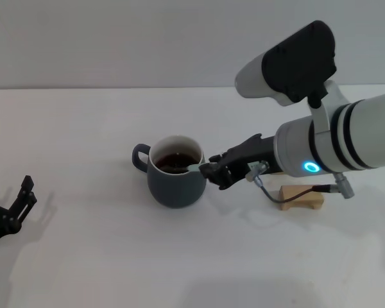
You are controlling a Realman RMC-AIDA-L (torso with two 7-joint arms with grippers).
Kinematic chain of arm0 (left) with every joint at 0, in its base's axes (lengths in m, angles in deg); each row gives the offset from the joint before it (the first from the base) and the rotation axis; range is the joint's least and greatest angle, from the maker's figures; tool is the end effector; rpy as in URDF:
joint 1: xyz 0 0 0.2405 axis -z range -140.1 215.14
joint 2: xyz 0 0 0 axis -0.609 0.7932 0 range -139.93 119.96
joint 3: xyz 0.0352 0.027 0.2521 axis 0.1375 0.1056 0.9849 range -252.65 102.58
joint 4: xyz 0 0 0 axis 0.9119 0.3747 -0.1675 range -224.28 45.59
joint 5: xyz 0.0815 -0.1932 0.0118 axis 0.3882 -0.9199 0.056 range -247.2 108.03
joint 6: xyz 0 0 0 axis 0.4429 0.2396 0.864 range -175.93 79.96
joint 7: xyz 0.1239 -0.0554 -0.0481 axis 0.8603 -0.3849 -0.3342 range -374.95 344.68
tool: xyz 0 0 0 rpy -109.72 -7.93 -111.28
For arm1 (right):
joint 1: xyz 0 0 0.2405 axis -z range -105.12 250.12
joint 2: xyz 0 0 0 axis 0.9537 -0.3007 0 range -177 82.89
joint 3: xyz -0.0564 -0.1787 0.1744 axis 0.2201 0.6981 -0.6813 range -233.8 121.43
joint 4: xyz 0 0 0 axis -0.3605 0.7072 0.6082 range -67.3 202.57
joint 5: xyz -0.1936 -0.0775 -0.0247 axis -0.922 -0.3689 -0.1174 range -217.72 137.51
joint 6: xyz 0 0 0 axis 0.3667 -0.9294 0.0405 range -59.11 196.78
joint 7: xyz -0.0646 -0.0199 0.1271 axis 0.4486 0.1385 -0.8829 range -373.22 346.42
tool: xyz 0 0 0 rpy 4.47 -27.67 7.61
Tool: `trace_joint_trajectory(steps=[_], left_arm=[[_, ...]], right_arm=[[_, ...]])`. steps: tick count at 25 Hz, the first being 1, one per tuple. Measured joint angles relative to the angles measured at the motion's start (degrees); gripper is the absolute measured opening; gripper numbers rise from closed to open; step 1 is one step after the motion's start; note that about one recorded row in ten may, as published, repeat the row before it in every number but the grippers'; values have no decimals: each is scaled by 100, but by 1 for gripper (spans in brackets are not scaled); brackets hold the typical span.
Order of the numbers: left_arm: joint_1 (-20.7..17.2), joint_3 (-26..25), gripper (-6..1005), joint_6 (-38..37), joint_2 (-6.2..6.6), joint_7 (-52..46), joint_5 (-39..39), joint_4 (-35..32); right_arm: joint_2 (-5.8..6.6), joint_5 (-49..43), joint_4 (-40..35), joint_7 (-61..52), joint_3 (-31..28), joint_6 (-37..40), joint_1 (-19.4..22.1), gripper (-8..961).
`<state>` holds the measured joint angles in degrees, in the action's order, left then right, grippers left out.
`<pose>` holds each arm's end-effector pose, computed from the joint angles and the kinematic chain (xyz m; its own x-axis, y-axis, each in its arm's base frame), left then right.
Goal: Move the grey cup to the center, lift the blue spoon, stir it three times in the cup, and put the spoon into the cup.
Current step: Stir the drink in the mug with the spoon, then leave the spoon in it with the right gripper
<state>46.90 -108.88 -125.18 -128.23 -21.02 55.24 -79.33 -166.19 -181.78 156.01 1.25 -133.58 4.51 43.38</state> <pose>-0.3739 0.2272 -0.0187 0.7456 0.0062 0.6663 0.6620 -0.1205 -0.7397 0.1010 0.3371 -0.0574 0.8352 -0.5392 -0.1080 -0.5314 -0.7407 -0.4110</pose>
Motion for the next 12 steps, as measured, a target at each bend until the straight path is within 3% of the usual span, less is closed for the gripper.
trace_joint_trajectory(steps=[12], left_arm=[[-76,19,862,-93,3,0,21,26]], right_arm=[[8,132,-446,45,72,447,-322,162]])
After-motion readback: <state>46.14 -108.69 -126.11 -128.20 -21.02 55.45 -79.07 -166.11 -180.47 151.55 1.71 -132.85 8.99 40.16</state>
